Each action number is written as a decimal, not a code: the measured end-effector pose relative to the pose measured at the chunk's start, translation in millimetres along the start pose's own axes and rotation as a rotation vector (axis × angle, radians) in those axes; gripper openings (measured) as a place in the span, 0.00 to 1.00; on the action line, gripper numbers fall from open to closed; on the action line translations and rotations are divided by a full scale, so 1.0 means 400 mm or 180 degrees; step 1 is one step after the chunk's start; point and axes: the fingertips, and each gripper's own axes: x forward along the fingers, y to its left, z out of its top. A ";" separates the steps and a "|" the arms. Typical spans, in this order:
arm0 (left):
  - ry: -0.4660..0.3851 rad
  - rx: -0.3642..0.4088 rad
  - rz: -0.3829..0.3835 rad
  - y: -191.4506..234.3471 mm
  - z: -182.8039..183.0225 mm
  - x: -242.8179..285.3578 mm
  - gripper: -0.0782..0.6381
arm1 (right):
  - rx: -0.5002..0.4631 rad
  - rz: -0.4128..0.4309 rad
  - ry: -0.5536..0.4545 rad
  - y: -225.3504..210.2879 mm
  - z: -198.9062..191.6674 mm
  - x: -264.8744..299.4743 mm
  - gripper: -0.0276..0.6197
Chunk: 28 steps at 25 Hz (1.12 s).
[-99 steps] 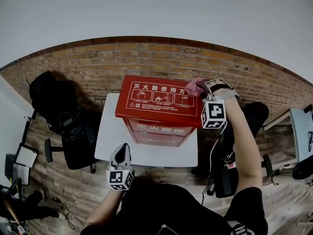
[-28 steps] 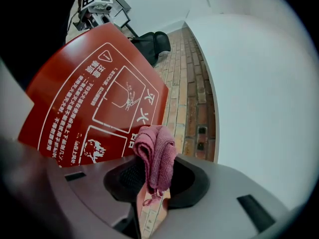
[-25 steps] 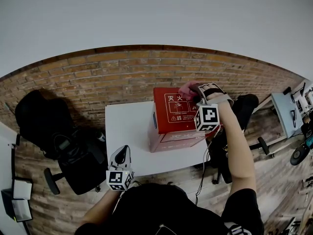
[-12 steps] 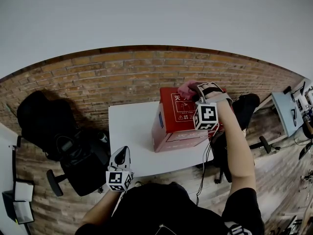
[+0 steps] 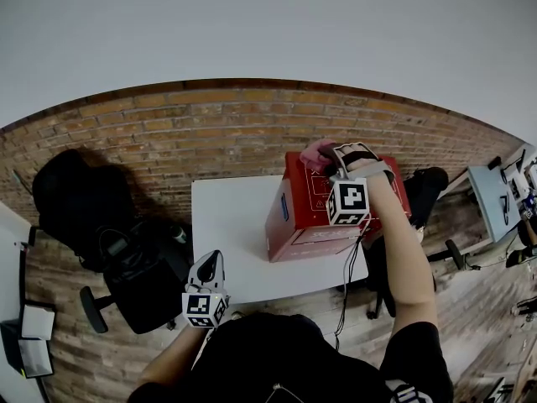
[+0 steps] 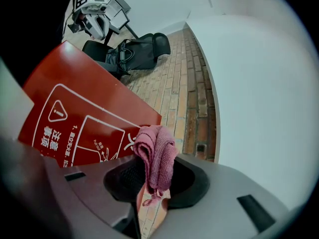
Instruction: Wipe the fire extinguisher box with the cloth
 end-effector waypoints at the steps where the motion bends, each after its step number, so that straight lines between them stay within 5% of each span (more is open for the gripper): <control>1: -0.0004 -0.0002 0.0005 0.003 0.000 -0.003 0.13 | -0.0007 -0.0002 -0.0008 -0.002 0.009 0.001 0.21; 28: -0.0072 -0.0189 0.0108 0.022 -0.012 -0.053 0.13 | -0.0128 0.0063 0.0056 0.004 0.117 -0.014 0.21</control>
